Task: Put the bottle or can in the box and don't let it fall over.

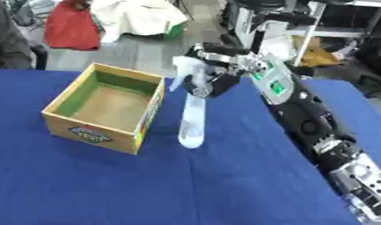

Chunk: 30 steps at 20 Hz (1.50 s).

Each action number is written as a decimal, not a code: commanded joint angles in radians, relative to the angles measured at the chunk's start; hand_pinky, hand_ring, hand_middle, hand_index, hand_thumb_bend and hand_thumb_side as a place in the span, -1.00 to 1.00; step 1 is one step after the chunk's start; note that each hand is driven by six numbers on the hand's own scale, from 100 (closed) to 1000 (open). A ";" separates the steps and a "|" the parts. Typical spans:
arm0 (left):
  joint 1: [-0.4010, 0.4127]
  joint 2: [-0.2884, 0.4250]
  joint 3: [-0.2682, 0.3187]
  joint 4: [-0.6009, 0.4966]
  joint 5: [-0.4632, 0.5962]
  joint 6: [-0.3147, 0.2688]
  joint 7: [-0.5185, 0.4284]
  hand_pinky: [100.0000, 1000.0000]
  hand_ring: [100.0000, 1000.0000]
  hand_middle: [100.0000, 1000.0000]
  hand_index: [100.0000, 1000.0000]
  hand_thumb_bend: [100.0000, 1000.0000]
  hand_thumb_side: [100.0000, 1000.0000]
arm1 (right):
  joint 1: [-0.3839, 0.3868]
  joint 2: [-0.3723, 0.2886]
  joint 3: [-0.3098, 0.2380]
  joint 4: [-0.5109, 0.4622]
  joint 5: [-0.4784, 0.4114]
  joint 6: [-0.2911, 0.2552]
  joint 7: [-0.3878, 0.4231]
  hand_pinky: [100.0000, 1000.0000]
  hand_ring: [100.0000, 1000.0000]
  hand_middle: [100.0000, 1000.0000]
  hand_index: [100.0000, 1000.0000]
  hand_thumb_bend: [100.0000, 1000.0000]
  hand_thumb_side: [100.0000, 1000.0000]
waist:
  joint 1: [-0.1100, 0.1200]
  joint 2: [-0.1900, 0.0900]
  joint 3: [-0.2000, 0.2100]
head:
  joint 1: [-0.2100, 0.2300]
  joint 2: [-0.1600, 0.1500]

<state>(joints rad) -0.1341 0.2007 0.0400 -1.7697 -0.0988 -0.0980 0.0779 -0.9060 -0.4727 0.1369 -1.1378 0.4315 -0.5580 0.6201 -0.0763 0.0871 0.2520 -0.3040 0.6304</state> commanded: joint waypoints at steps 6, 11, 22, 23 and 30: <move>-0.012 0.015 0.000 -0.009 0.006 -0.002 0.001 0.14 0.22 0.10 0.74 -0.29 0.39 | -0.035 -0.131 -0.054 -0.124 -0.171 -0.037 -0.008 -0.89 -0.18 -0.26 -0.36 -1.00 -0.76 | -0.003 -0.022 0.008 | 0.001 0.000; -0.030 0.020 -0.015 -0.007 0.017 -0.005 -0.012 0.14 0.22 0.10 0.74 -0.29 0.39 | -0.056 -0.175 -0.088 -0.167 -0.252 -0.007 -0.081 -0.89 -0.23 -0.32 -0.37 -1.00 -0.68 | -0.009 -0.026 0.052 | -0.024 -0.007; -0.067 0.021 -0.043 -0.009 0.037 -0.011 -0.041 0.14 0.22 0.10 0.74 -0.28 0.38 | -0.083 -0.156 -0.076 -0.205 -0.288 0.018 -0.155 -0.74 -0.15 -0.24 -0.33 -1.00 -0.60 | -0.020 -0.013 0.109 | -0.072 -0.023; -0.083 0.021 -0.049 -0.010 0.040 -0.011 -0.046 0.14 0.22 0.10 0.74 -0.28 0.38 | -0.084 -0.139 -0.062 -0.191 -0.278 0.012 -0.154 -0.70 -0.13 -0.22 -0.31 -1.00 -0.60 | -0.023 -0.006 0.127 | -0.094 -0.031; -0.120 0.020 -0.065 -0.009 0.055 -0.011 -0.065 0.13 0.22 0.10 0.74 -0.28 0.38 | -0.078 0.004 -0.052 -0.066 -0.160 -0.028 -0.177 -0.72 -0.11 -0.20 -0.31 -1.00 -0.58 | -0.040 0.013 0.178 | -0.150 -0.044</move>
<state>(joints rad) -0.2401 0.2025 -0.0218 -1.7633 -0.0489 -0.1067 0.0182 -0.9652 -0.4669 0.0926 -1.2120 0.2488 -0.5776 0.4512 -0.1247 0.1098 0.4290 -0.4446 0.6032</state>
